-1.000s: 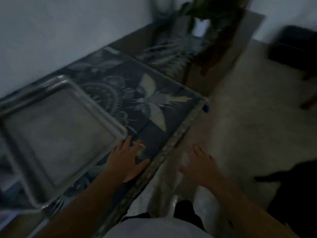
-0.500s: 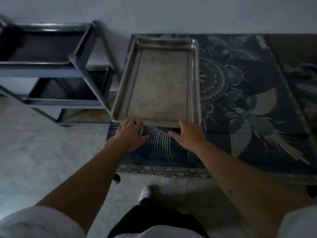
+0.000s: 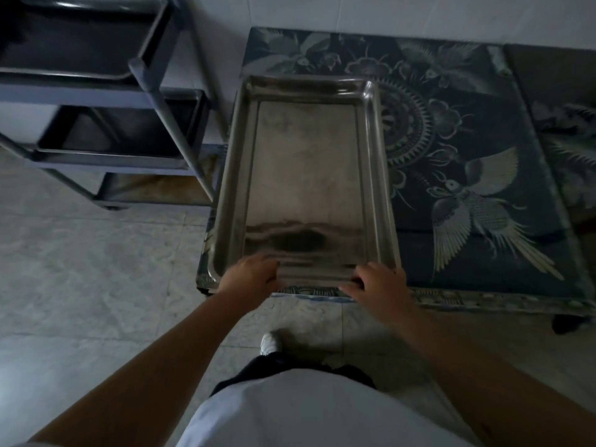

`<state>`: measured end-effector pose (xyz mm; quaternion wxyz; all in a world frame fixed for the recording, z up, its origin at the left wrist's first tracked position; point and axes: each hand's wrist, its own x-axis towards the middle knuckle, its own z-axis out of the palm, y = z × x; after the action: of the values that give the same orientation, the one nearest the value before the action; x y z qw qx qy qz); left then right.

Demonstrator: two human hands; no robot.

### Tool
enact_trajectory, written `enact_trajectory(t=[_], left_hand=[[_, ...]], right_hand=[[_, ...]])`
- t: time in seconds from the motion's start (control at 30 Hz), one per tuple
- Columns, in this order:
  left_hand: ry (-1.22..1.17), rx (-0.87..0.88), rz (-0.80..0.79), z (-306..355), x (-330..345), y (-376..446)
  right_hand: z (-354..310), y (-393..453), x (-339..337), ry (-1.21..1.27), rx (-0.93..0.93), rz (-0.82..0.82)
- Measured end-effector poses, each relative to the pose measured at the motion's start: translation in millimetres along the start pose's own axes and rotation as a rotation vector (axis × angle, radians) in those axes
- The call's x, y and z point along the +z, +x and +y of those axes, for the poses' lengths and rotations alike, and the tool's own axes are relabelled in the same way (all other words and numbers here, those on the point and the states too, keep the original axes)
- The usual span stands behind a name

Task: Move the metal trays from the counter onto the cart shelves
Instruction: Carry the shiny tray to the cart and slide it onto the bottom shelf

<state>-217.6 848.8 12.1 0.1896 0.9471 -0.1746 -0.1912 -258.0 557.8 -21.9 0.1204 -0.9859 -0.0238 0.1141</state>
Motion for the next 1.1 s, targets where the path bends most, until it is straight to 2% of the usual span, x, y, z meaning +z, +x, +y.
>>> enact_trajectory(t=[0.17, 0.23, 0.3, 0.33, 0.4, 0.47, 0.53, 0.6, 0.63, 0.7, 0.83, 1.1], left_hand=[[0.038, -0.022, -0.089, -3, 12, -14], [0.029, 0.001, -0.171, -8, 7, -6], [0.003, 0.022, -0.216, -17, -5, 9], [-0.002, 0.028, -0.176, -24, -14, 19], [0.023, 0.014, 0.050, -43, -34, 45], [0.037, -0.122, 0.265, -60, -52, 74], [-0.125, -0.359, 0.312, -71, -69, 102], [-0.327, -0.563, 0.242, -75, -81, 129], [-0.394, -0.607, 0.216, -75, -87, 142], [-0.485, -0.657, 0.223, -77, -94, 162], [-0.605, -0.756, 0.292, -89, -98, 188], [-0.949, -0.837, 0.249, -94, -114, 182]], right_hand=[[-3, -19, 2, -0.050, 0.031, -0.106], [-6, -10, -8, -0.061, 0.045, -0.159], [-5, 3, -20, -0.066, 0.036, -0.098], [-3, 12, -27, -0.056, 0.042, -0.020], [5, 38, -41, -0.003, 0.139, 0.094], [17, 73, -54, 0.113, 0.293, 0.123], [30, 112, -62, 0.371, 0.440, 0.103], [42, 146, -70, 0.660, 0.563, 0.101], [47, 162, -74, 0.763, 0.615, 0.115], [57, 191, -82, 0.902, 0.670, 0.132], [74, 234, -83, 0.946, 0.642, 0.104], [71, 240, -89, 1.176, 0.648, 0.184]])
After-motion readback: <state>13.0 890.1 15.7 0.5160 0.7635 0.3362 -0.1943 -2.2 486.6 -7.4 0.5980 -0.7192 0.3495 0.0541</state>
